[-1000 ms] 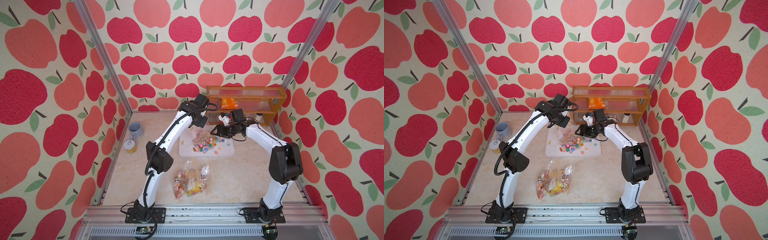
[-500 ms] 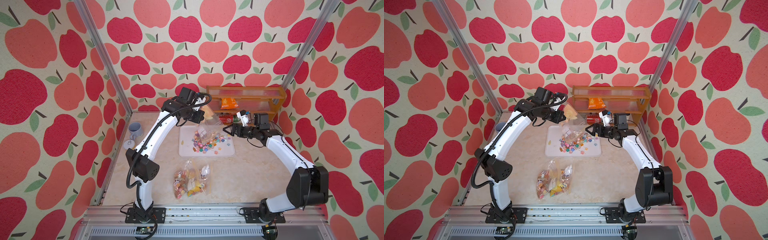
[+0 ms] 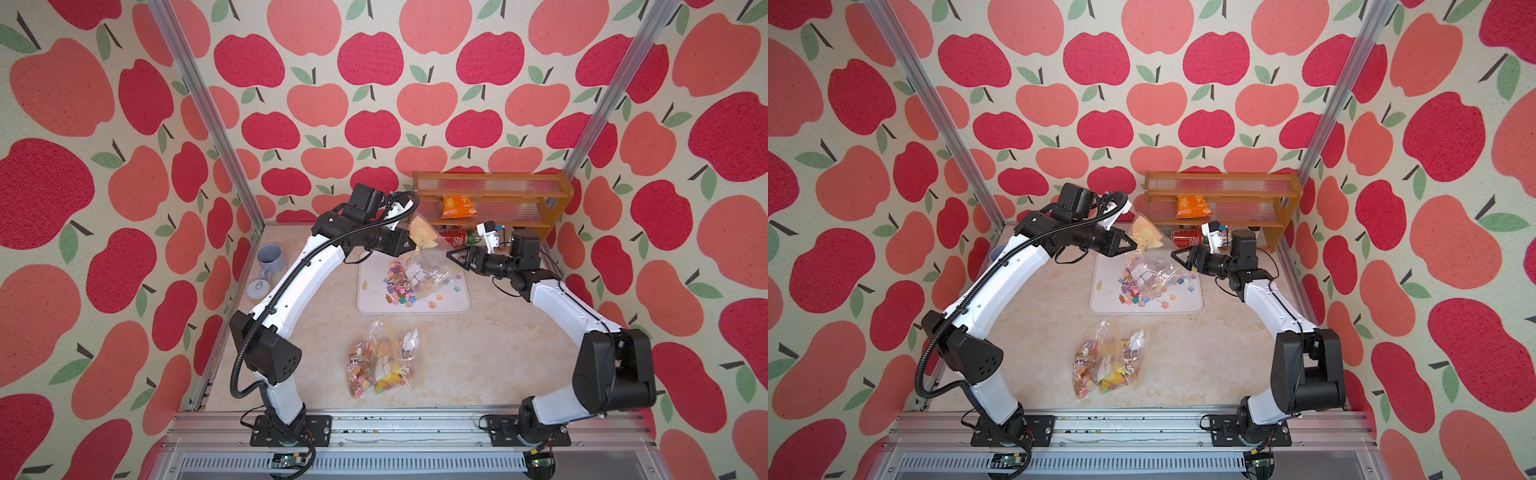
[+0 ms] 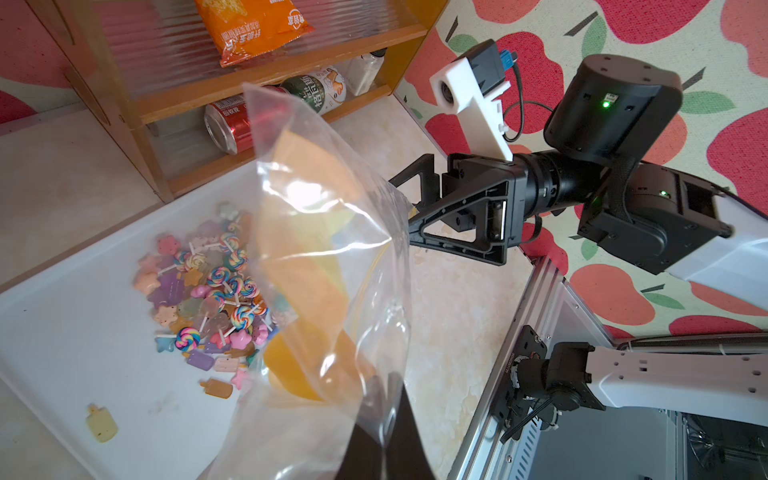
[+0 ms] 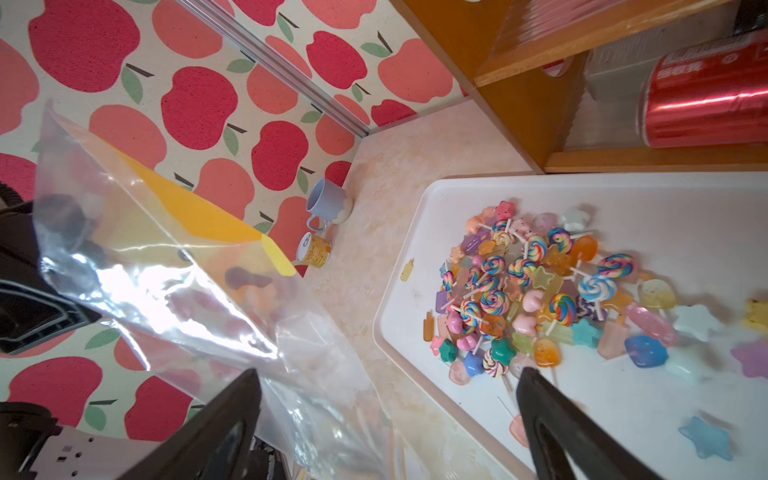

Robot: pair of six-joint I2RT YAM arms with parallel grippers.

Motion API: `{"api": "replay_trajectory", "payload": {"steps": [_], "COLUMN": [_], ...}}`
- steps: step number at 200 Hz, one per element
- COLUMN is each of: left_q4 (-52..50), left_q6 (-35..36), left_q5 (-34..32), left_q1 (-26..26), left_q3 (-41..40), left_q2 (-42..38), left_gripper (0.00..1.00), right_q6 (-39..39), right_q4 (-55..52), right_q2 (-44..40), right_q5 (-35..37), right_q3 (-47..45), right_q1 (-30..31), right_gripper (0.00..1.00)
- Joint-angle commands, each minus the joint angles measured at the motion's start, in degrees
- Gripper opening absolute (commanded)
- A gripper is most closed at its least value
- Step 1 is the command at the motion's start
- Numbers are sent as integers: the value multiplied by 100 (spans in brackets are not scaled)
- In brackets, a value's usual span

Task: Pour candies out of the ziploc bag
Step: Place the ziploc bag at the center of the board.

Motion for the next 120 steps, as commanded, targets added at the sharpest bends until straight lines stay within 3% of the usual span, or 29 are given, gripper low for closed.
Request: {"api": "replay_trajectory", "payload": {"steps": [1, 28, 52, 72, 91, 120], "left_q4": [373, 502, 555, 618, 638, 646], "left_q6": [-149, -204, -253, -292, -301, -325], "left_q5": [259, 388, 540, 651, 658, 677], "left_q1": [-37, -65, -83, -105, -132, -178], "left_q3": [-201, -288, -339, -410, -455, -485], "left_q2": [-202, -303, -370, -449, -503, -525], "left_gripper": [0, 0, 0, 0, 0, 0], "right_q6": [303, 233, 149, -2, -66, -205], "right_q4": [452, 249, 40, -243, -450, -798], "right_q2": [-272, -340, -470, -626, -802, -1190], "right_q5": [-327, -321, -292, -175, -89, 163], "right_q3": [-82, -43, -42, -38, -27, -64], "right_q1": [236, 363, 429, 468, 486, 487], "right_gripper": [95, 87, 66, 39, 0, 0]}}
